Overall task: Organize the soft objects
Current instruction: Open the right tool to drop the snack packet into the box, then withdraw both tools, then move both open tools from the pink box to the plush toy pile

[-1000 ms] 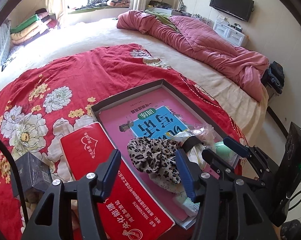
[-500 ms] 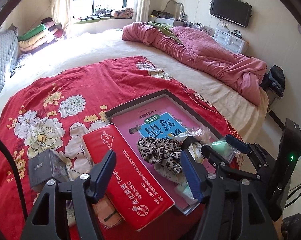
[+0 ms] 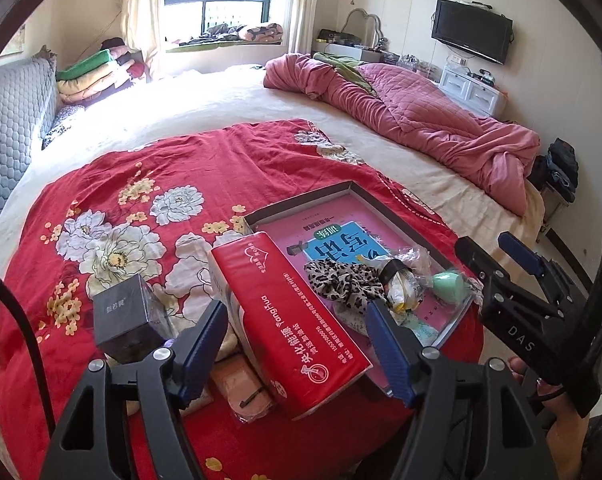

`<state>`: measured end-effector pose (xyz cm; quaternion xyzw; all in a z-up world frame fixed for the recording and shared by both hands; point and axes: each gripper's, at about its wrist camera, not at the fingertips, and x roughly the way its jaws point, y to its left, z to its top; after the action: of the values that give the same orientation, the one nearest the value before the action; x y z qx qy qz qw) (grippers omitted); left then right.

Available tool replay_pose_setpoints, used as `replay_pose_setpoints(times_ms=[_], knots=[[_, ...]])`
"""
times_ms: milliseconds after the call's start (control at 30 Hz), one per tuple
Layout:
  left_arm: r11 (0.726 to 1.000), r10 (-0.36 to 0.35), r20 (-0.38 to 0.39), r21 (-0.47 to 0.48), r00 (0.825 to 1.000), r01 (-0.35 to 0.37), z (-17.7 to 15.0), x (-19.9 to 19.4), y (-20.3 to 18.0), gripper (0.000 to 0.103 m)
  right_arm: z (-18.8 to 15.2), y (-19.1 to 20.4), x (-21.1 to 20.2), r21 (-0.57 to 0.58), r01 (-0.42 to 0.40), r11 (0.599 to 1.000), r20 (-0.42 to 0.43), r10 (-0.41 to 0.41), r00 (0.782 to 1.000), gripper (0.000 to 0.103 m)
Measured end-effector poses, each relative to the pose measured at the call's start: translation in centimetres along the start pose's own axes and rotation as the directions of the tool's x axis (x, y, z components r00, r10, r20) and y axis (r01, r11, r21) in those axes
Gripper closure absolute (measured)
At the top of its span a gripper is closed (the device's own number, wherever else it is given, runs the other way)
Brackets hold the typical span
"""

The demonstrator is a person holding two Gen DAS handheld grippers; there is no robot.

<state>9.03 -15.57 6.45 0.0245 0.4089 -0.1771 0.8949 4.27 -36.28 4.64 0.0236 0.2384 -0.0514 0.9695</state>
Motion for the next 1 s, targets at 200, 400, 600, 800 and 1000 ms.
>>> replay_pose_setpoints(times_ms=[200,400,600,800,1000], knots=[[1.0,0.02,0.021,-0.02,1.0,-0.02,-0.4,-1.4,1.0,0.029,0.4,0.7,-1.2,0.009,-0.008,1.0,0.01,0.008,1.0,0.024],[0.998,0.05,0.04,-0.043,0.998,-0.048,-0.8,-2.7,2.1,0.027,1.1,2.1,-2.5,0.009,-0.057,0.998,0.012,0.057,0.998,0.024],[0.995,0.082,0.045,-0.055,0.996,-0.08,-1.4,-3.7,3.3,0.026,2.0,3.7,-3.6,0.014,-0.128,0.992,0.005,0.128,0.992,0.024],[0.992,0.116,0.043,-0.061,0.992,-0.113,-2.2,-4.6,4.4,0.026,2.6,5.7,-4.5,-0.002,-0.179,0.984,-0.004,0.179,0.984,0.024],[0.987,0.136,0.039,-0.096,0.99,-0.131,-2.9,-5.5,6.2,0.026,2.6,7.6,-5.1,-0.038,-0.214,0.976,-0.015,0.214,0.977,0.024]])
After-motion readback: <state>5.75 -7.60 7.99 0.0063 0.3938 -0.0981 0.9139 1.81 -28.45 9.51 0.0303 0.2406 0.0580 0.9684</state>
